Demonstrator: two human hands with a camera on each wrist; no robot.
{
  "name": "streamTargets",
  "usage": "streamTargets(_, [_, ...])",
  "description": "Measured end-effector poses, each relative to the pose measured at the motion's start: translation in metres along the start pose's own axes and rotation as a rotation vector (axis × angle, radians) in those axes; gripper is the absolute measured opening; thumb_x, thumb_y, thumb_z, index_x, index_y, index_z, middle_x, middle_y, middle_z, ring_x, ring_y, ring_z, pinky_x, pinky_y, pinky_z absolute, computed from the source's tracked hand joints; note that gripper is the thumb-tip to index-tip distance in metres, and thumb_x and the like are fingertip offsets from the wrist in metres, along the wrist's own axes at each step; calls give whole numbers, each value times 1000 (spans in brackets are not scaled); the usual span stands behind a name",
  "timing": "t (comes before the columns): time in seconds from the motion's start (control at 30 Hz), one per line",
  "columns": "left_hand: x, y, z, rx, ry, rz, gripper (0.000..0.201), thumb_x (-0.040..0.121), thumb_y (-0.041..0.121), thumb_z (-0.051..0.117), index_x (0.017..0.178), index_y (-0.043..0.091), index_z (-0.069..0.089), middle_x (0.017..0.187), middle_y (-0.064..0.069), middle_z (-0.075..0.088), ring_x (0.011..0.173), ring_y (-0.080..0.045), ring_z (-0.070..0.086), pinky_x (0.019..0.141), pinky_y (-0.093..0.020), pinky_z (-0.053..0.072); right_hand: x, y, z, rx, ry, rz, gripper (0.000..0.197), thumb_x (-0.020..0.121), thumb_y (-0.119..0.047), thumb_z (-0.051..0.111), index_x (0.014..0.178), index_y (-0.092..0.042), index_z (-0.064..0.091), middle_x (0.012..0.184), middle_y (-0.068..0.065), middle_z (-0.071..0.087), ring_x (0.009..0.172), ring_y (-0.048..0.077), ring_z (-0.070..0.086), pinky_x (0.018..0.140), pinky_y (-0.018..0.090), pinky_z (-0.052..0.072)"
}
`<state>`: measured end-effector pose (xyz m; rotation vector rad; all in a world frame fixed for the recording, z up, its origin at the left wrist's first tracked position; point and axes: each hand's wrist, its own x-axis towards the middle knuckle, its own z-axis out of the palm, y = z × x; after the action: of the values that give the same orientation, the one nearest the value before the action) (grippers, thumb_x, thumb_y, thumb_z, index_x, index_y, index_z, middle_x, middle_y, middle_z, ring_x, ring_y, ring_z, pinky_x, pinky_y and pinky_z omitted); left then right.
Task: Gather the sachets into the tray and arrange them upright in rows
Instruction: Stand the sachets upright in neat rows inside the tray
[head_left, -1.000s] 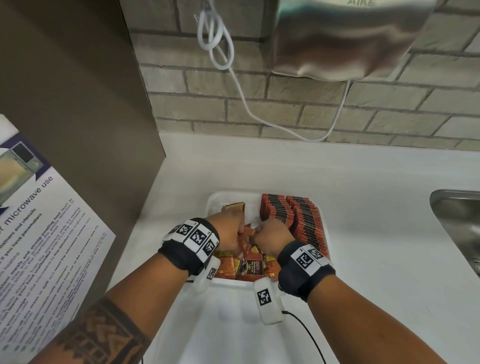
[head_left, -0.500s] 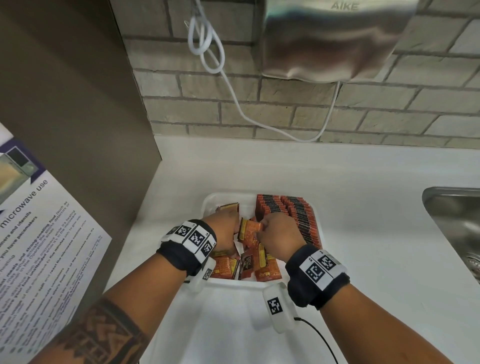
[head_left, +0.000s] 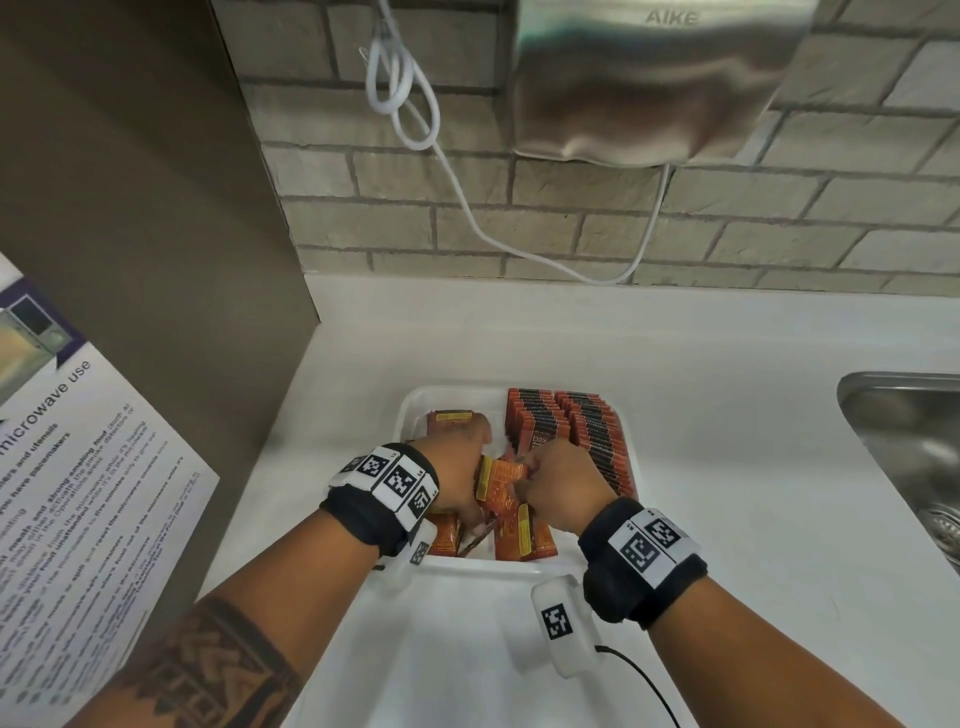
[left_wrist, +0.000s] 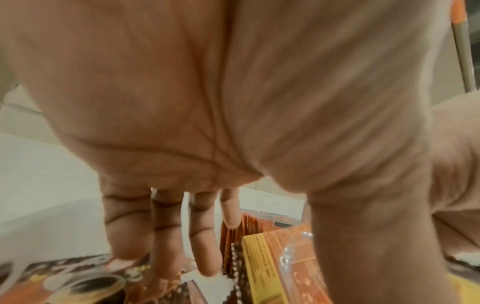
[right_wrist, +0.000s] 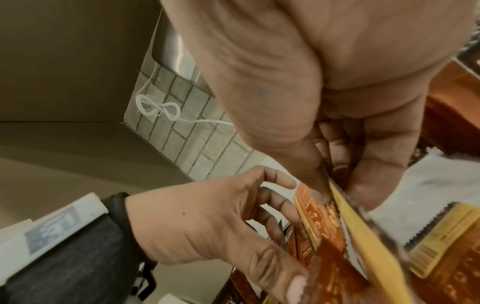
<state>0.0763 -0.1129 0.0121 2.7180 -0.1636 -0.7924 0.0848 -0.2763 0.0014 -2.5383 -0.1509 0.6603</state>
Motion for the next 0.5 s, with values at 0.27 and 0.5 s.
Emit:
streamTargets(0.27, [6,9,7,128,21,9,138,53,39,97,155,30,4,155,-12,34,138,-35,38,105,-50,46,-3,2,-1,109,-36,12,11,93,-18,69,94,-8,63,72,3,68,61,14,69,53,19,48])
streamTargets(0.5, [4,11,-7,80,84,84,93,60,36,94,139,21,46,130,-2,55,116,-23,56,98,-36,46,-1,4,-4,242,105,-115,10,90,-14,73,85,-14,64,81,5,68,68,19,66,65,34,57])
